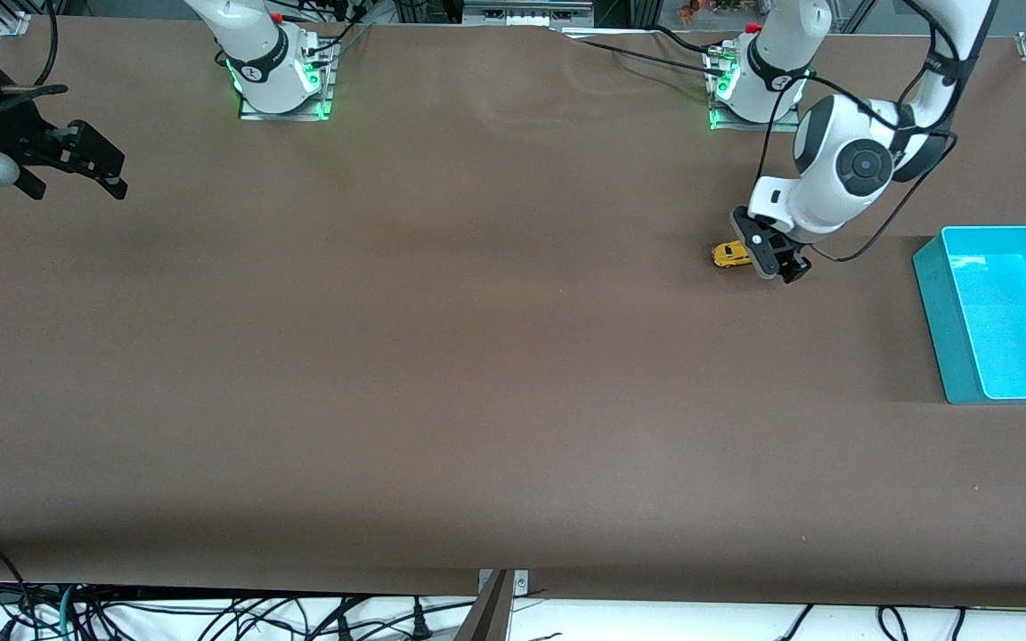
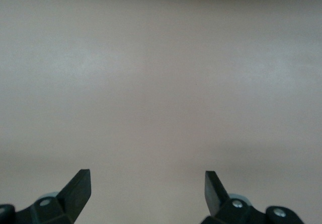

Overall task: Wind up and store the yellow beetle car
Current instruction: 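Close the left gripper around the yellow car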

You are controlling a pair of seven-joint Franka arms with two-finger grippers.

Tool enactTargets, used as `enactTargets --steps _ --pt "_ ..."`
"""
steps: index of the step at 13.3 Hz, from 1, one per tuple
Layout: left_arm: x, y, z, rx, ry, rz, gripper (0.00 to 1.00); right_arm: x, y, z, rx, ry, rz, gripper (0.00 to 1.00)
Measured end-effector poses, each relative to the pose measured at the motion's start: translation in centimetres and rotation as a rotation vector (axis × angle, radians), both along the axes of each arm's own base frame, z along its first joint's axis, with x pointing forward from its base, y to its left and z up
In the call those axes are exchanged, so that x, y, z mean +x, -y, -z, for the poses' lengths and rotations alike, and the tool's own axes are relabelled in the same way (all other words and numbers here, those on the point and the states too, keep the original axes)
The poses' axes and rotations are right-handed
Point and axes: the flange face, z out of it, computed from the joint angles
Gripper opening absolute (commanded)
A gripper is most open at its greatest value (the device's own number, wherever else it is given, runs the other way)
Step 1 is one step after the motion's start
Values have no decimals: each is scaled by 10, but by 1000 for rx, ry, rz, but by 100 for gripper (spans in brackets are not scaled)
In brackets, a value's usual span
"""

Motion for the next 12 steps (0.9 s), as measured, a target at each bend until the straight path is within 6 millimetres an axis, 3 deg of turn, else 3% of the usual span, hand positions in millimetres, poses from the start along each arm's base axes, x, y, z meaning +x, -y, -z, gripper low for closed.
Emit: enactTargets --steps 3,10,11,12 --pt "-9 8 24 -16 2 43 100 0 0 0 0 1 0 100" --pt "-23 5 37 -23 -35 110 99 -4 0 -11 -1 -11 0 100" --pt "-24 5 37 -24 -31 112 85 -4 0 -10 -1 -11 0 100" --pt "-24 5 37 -24 -28 112 58 -4 0 -10 -1 -13 0 100"
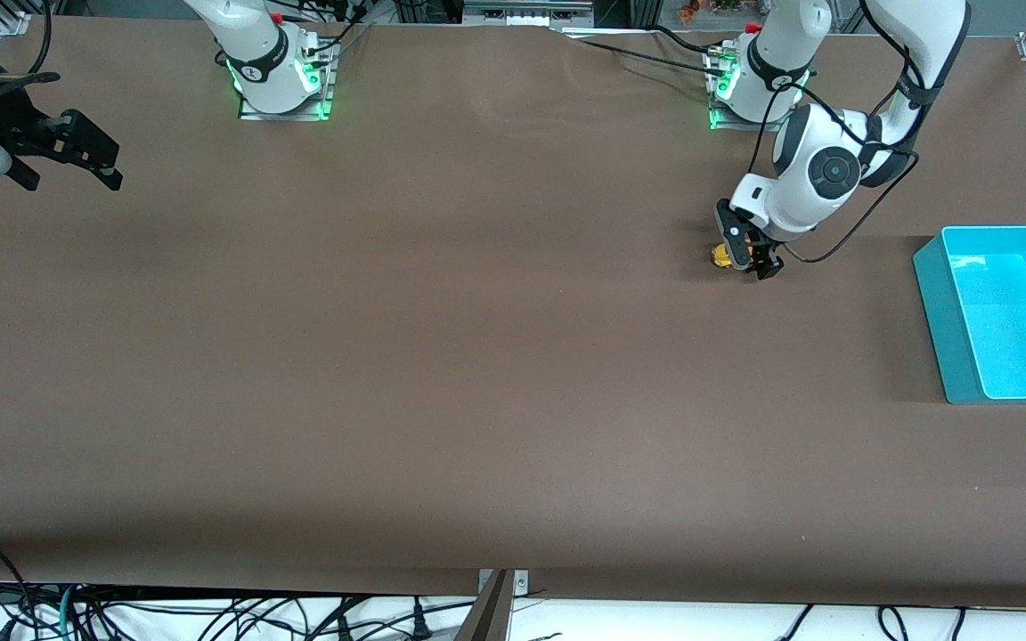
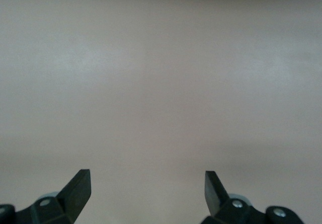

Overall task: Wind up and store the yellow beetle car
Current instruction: 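Close the left gripper around the yellow car, then lift the car with the left gripper and carry it over the teal box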

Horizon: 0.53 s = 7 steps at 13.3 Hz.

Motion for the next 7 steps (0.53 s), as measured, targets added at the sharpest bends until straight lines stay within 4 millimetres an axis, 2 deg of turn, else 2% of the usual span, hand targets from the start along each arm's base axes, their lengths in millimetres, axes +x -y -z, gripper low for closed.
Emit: enactTargets --steps 3,5,7 --pt "0 1 0 -1 0 5 25 1 0 2 0 -4 0 100" --pt "0 2 0 -2 1 9 18 1 0 2 0 -6 0 100" --pt "0 2 0 -2 3 13 18 1 0 3 0 -6 0 100"
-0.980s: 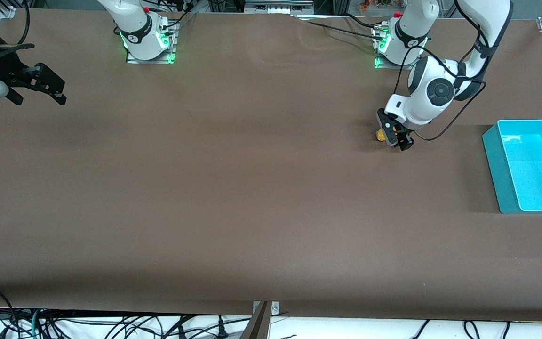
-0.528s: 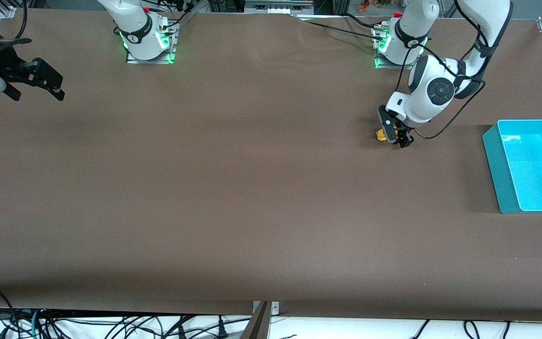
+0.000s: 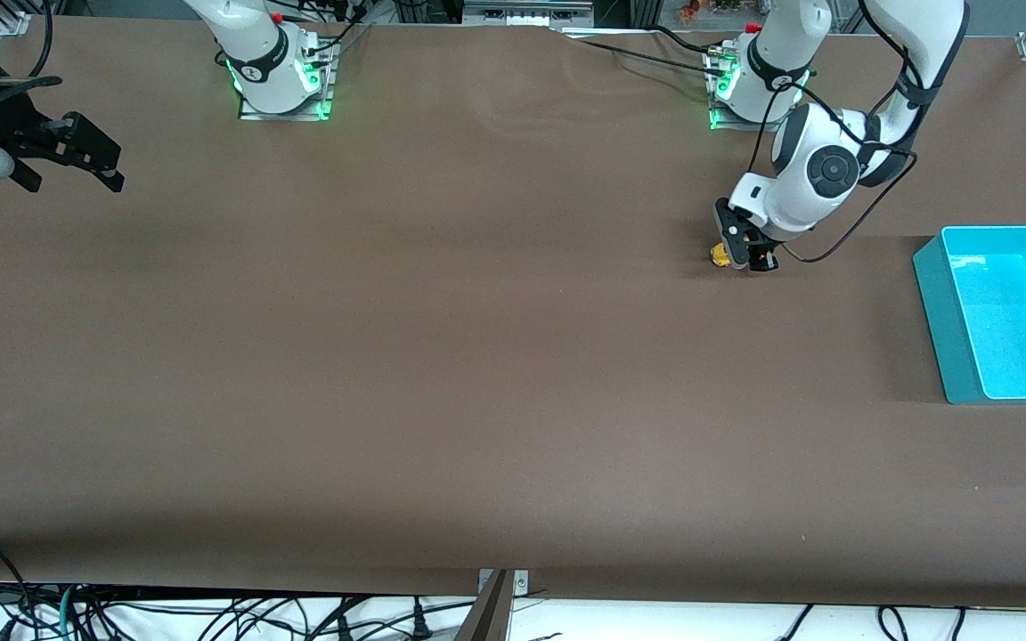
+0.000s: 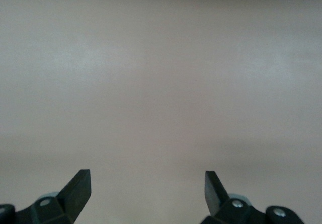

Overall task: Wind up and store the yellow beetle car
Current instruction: 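Lift the car with the left gripper and carry it over the teal box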

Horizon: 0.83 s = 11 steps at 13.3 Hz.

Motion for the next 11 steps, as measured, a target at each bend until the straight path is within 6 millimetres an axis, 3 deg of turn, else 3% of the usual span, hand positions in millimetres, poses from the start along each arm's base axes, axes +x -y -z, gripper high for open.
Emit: enactTargets --steps 3,6,9,11 --pt "3 1 -3 -4 17 9 18 0 0 0 0 0 0 100" --pt "24 -2 -23 0 22 11 18 0 0 0 0 0 0 100" --pt "67 -13 -75 23 -59 -11 19 0 0 0 0 0 0 100" --pt "95 -32 -113 39 -76 -30 20 0 0 1 0 -2 0 100"
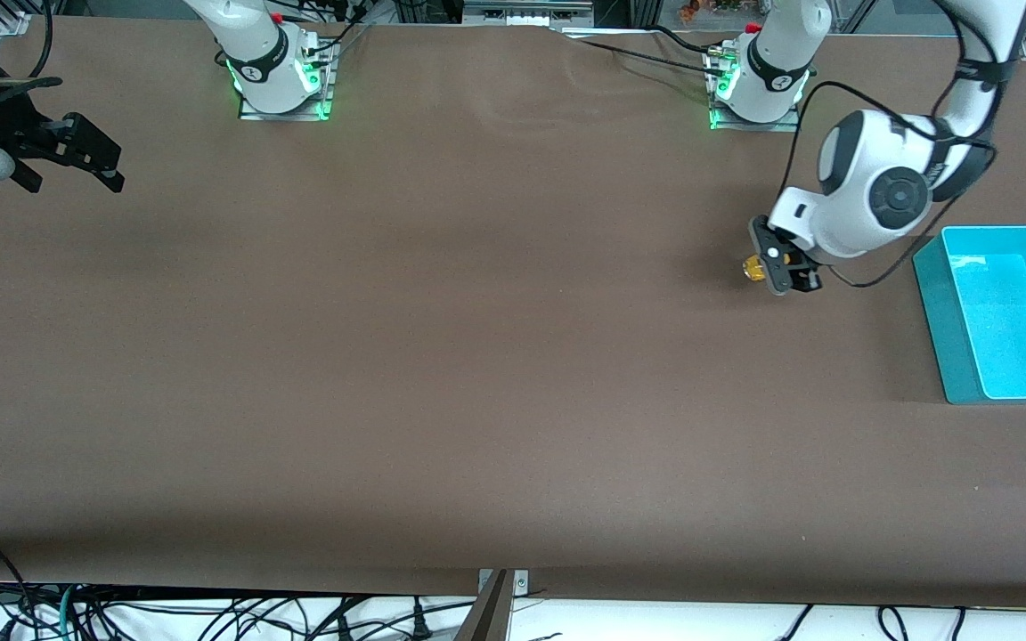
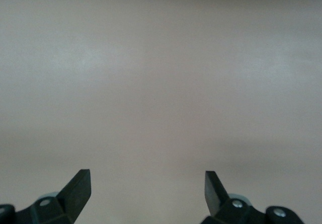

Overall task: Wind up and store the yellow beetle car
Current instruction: 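Lift the car with the left gripper and carry it over the teal box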

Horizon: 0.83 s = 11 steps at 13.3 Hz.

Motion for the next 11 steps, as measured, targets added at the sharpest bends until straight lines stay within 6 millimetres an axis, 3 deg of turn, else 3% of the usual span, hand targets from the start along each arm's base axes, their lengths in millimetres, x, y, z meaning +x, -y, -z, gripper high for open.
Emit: enactTargets --steps 4,6,8,11 --pt "41 -73 -64 93 -25 41 20 0 0 1 0 -1 0 100" --pt "58 -130 -80 91 -24 103 20 0 0 1 0 -2 0 100" --pt "59 -205 -75 101 -50 143 20 1 0 1 0 -2 0 100" --pt "44 -311 -50 82 -70 160 20 1 0 2 0 -5 0 100"
